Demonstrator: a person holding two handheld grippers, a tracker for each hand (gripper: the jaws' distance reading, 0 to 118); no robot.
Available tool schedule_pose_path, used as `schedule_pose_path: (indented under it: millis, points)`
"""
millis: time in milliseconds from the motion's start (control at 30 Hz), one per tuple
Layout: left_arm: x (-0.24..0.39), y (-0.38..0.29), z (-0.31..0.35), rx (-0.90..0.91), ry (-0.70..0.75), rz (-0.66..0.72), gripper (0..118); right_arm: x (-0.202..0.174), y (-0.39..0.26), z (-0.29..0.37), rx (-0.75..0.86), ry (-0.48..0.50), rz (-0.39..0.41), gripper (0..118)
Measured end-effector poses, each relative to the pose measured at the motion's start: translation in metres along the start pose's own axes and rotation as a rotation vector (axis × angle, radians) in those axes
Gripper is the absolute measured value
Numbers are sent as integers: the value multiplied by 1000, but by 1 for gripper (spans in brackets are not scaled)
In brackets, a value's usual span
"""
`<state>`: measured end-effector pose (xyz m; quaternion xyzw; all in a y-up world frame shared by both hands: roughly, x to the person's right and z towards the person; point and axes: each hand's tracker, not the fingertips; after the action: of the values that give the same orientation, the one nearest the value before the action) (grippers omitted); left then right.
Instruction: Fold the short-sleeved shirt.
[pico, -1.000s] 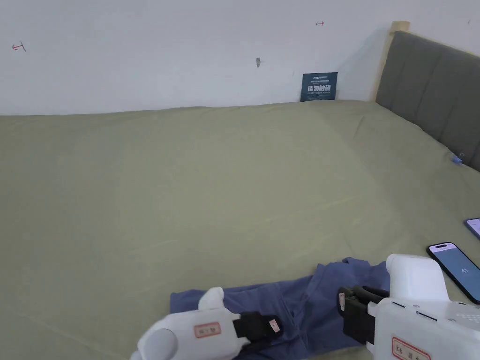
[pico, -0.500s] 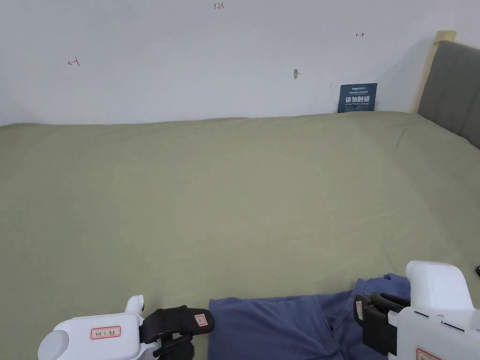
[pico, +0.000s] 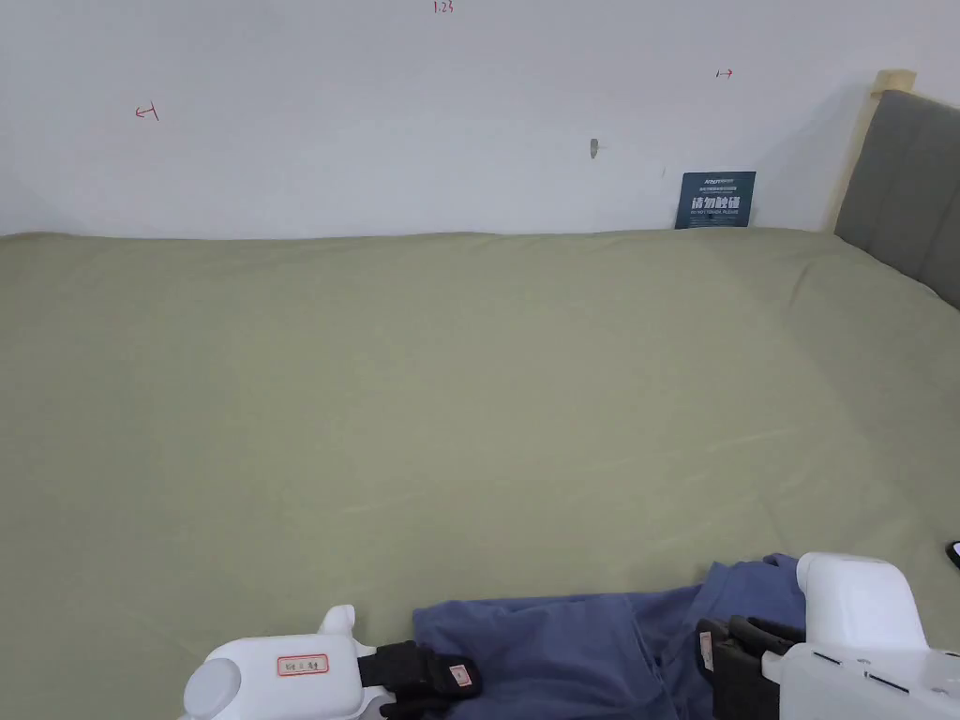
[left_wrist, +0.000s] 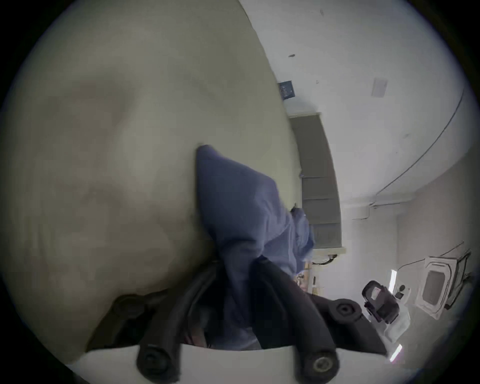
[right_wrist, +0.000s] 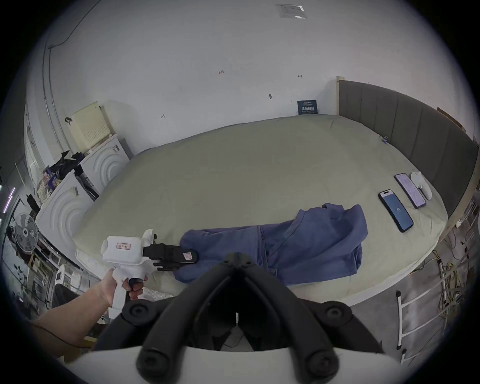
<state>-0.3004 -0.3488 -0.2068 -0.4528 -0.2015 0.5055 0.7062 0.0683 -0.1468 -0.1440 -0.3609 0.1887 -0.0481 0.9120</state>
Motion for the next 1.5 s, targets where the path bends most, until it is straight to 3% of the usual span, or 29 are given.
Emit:
schedule_pose_path:
  millis: [33, 100, 233, 400, 567, 767, 900, 1167, 1500]
  points:
    - [3, -1, 2, 16, -91, 36, 13, 0, -1, 0, -4, 0, 1, 1]
    - [14, -1, 8, 30, 34, -42, 13, -1, -1, 0, -13, -4, 8, 1]
    - [22, 3, 14, 29, -13, -78, 13, -3, -2, -2, -11, -3, 3, 1]
    - [32, 11, 36, 41, 33, -126, 13, -7, -3, -1, -23, -5, 13, 1]
    - [23, 29, 114, 86, 133, -129, 13, -10, 0, -1, -19, -6, 21, 1]
    - [-19, 56, 232, 150, 399, -178, 13, -22, 6, -13, -25, 14, 39, 1]
    - [-14, 52, 258, 157, 441, -183, 13, -33, 5, -17, -43, 33, 64, 1]
    - [95, 29, 178, 122, 384, -306, 13, -32, 6, -11, -56, 37, 74, 1]
    - [143, 11, 45, -86, 236, -372, 13, -6, 3, -1, -39, -7, 21, 1]
